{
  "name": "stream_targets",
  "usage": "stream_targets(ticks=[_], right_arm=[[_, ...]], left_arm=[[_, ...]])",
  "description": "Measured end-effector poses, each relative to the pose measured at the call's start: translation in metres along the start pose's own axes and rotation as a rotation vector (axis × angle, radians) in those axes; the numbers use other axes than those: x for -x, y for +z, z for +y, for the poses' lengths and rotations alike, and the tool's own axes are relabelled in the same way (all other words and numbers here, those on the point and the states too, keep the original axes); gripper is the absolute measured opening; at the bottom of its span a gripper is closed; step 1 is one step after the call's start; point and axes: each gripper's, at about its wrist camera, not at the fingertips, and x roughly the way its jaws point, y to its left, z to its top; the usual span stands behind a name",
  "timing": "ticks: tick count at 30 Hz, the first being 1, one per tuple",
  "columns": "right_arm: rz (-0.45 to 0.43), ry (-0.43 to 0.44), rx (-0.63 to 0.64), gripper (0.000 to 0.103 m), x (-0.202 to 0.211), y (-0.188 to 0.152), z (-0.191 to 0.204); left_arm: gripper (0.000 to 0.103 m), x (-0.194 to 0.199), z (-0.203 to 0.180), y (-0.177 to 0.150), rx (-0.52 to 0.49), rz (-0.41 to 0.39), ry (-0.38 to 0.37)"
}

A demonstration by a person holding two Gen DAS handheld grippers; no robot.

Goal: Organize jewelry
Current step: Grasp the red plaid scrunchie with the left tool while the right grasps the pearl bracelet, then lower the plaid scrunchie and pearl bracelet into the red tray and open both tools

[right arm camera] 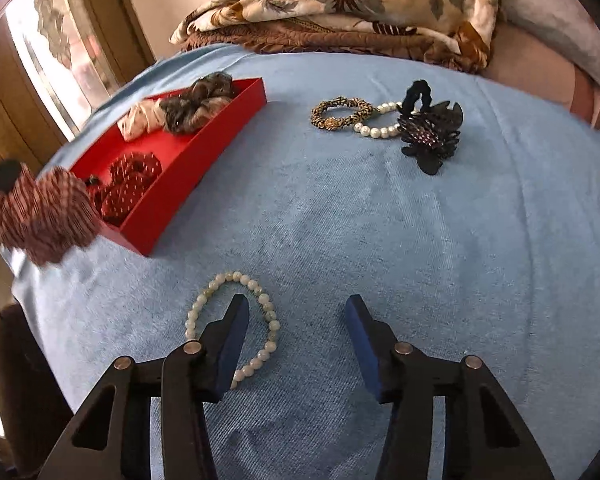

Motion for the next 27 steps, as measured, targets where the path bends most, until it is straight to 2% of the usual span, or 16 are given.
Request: stream_targets(ticks=[1, 3, 4, 5, 9, 17, 22, 27], right_arm=[[0.001, -0.010, 0.007, 0.050, 0.000, -0.001, 0.002], [0.002, -0.029, 0.027, 0.034, 0.001, -0.001, 0.007], [0.006, -0.027, 0.041, 0.019, 0.002, -0.001, 0.011], [0.013, -0.028, 0.051, 0.008, 0.002, 0.000, 0.013], [0.026, -0.016, 0.072, 0.007, 0.008, 0.007, 0.020], [-0.068, -0.001, 0.078, 0.007, 0.045, 0.042, 0.033], [-0.123, 0.019, 0.107, 0.007, 0.067, 0.074, 0.049], [-0.128, 0.051, 0.128, 0.007, 0.066, 0.100, 0.066]], left_arm=[[0.004, 0.001, 0.004, 0.000, 0.008, -0.004, 0.002], [0.004, 0.004, 0.011, -0.001, 0.023, -0.012, 0.005], [0.004, 0.005, 0.014, -0.001, 0.028, -0.015, 0.007], [0.004, 0.006, 0.015, -0.002, 0.031, -0.018, 0.009], [0.004, 0.012, 0.028, -0.003, 0.053, -0.032, 0.015], [0.004, 0.026, 0.064, 0.003, 0.120, -0.070, 0.042], [0.004, 0.027, 0.091, 0.015, 0.173, -0.088, 0.036], [0.004, 0.016, 0.110, 0.037, 0.208, -0.101, 0.030]])
